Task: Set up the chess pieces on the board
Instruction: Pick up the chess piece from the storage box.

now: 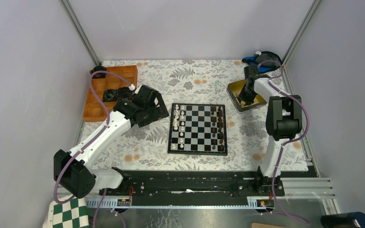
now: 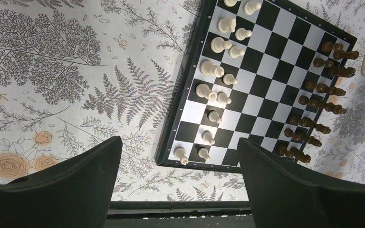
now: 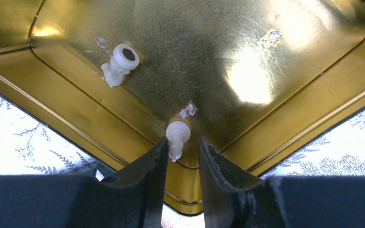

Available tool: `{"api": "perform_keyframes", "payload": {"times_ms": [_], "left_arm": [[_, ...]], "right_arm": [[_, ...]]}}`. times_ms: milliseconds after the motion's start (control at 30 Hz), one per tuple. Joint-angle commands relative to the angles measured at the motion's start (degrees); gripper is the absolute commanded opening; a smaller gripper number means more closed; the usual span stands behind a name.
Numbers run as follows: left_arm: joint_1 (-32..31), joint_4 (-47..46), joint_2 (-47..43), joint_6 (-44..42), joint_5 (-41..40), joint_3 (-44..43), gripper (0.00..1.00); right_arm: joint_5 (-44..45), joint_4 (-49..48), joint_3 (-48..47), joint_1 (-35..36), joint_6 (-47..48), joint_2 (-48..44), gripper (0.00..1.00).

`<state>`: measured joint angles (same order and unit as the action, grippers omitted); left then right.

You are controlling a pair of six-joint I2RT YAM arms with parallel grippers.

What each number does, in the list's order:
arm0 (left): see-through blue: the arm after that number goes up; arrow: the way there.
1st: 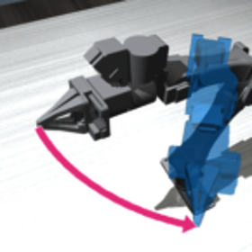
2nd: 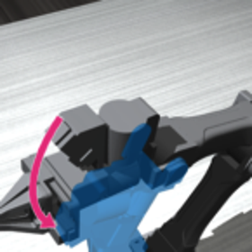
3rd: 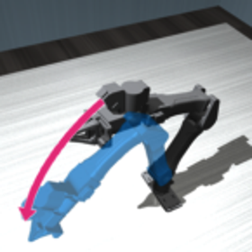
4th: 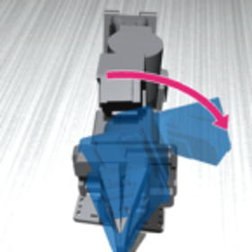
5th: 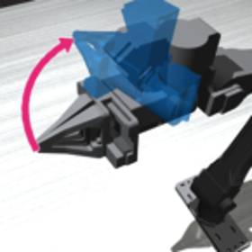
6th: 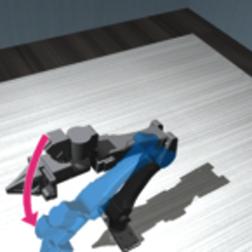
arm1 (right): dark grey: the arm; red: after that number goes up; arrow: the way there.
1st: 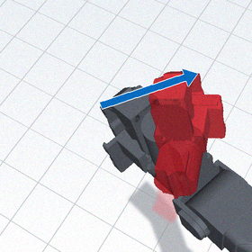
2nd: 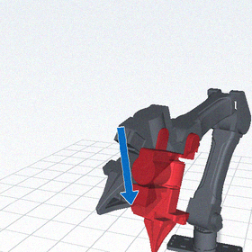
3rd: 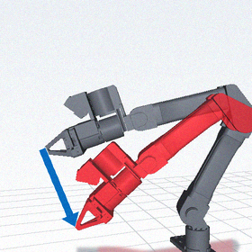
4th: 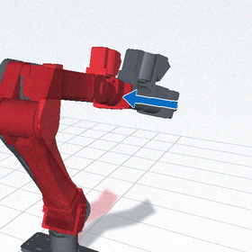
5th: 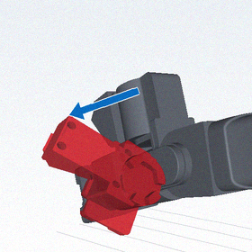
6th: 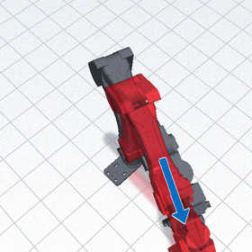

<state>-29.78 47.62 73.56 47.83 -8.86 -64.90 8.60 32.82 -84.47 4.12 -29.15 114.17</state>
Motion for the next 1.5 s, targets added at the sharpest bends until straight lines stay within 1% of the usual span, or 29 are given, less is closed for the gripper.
{"api": "perform_keyframes", "payload": {"times_ms": [0, 233, 267, 300, 333, 367, 667, 1000, 1267, 1467], "left_arm": [[0.5, 0.2, 0.5, -0.9, -1.3, -1.5, 0.99], [0.7, 0.0, 0.6, -0.9, -1.5, -0.8, 0.99], [0.7, 0.0, 0.5, -0.9, -1.4, -0.6, 0.99], [0.7, -0.1, 0.5, -0.9, -1.4, -0.6, 0.99], [0.7, -0.2, 0.5, -0.9, -1.4, -0.5, 0.99], [0.8, -0.2, 0.5, -0.9, -1.4, -0.4, 0.99], [1.0, -0.5, -0.3, -1.0, -1.4, 0.9, 0.99], [1.1, -0.4, -2.7, -1.5, -1.2, 2.7, 0.99], [1.1, -0.4, -6.1, -1.6, -1.1, 5.4, 0.99], [1.1, -0.4, -8.5, -1.8, -0.6, 7.3, 0.99]], "right_arm": [[-1.0, -0.3, -0.7, 0.2, 0.9, 1.3, 0.34], [-0.7, -0.1, -1.3, 0.1, 1.0, 1.6, 0.16], [-0.3, 0.0, -1.4, 0.2, 1.1, 1.3, 0.13], [0.0, 0.1, -1.7, 0.2, 1.1, 1.1, 0.06], [0.3, 0.3, -2.0, 0.2, 1.3, 0.9, 0.01], [0.5, 0.5, -2.5, 0.2, 1.3, 0.6, 0.0], [1.6, 1.4, -5.4, 0.3, 2.1, -2.9, 0.0], [1.7, 1.9, -5.5, 2.1, 2.3, -7.3, 0.0], [2.6, 4.0, -5.7, 6.6, 2.9, -11.7, 0.0], [3.1, 6.4, -5.2, 12.6, 2.4, -15.0, 0.0]]}}
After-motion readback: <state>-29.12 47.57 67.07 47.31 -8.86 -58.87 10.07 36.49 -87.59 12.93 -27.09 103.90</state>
